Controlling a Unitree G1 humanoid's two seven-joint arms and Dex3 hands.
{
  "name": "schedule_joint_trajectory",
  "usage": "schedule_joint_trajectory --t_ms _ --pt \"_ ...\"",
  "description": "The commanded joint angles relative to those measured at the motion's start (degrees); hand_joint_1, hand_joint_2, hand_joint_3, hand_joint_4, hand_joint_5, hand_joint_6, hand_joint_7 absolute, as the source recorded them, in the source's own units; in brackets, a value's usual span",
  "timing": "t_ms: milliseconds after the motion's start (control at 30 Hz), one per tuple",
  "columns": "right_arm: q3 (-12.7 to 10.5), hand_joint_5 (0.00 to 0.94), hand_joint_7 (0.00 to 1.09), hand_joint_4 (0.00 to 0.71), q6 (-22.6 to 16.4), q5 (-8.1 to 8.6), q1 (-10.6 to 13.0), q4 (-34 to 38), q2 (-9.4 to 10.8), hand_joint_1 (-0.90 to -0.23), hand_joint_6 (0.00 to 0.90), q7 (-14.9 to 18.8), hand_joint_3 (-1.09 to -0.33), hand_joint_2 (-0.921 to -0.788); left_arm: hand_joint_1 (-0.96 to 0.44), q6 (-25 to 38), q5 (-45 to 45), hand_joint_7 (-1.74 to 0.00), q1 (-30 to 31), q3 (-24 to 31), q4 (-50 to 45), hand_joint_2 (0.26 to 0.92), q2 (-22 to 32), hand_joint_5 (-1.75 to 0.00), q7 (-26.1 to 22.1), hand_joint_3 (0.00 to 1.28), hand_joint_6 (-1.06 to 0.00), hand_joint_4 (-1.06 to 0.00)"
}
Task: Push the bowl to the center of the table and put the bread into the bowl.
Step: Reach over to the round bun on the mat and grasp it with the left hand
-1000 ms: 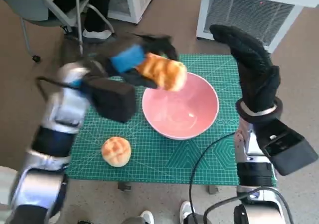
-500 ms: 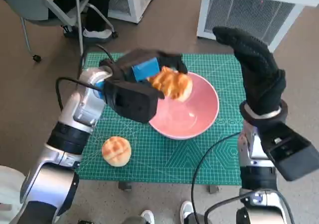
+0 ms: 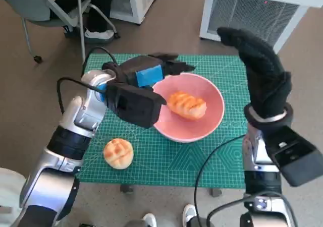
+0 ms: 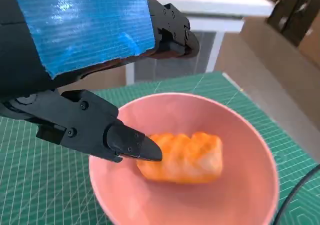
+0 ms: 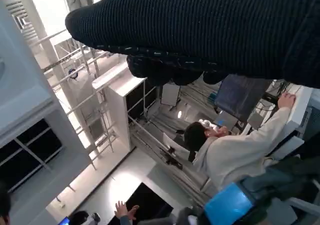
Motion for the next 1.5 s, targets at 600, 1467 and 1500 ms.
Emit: schedule_joint_trajectory --t_ms 600,1467,1500 --pt "0.94 0.428 0.60 -0.001 1.30 1.13 2.39 -0.82 0.36 -0.625 -0.001 0.48 -0.837 -0.921 -0.31 -7.02 -11.90 -0.07 25.59 15.63 -24.86 0.880 15.90 -0.04 -1.78 0.01 -0.33 -0.21" --pt "0.82 0.431 0.62 -0.001 1.30 4.53 0.67 2.84 0.61 -0.614 -0.001 4.15 -0.820 -0.921 -0.27 -2.31 -8.73 -0.07 46.12 16.29 -30.51 0.884 20.53 0.00 -2.84 0.00 -0.38 -0.28" --pt "0.81 0.431 0.63 -0.001 1.30 4.63 0.63 2.90 0.61 -0.613 -0.001 4.26 -0.819 -0.921 -0.27 -2.17 -8.58 -0.07 46.02 15.80 -30.06 0.884 20.36 0.00 -2.88 0.00 -0.38 -0.28"
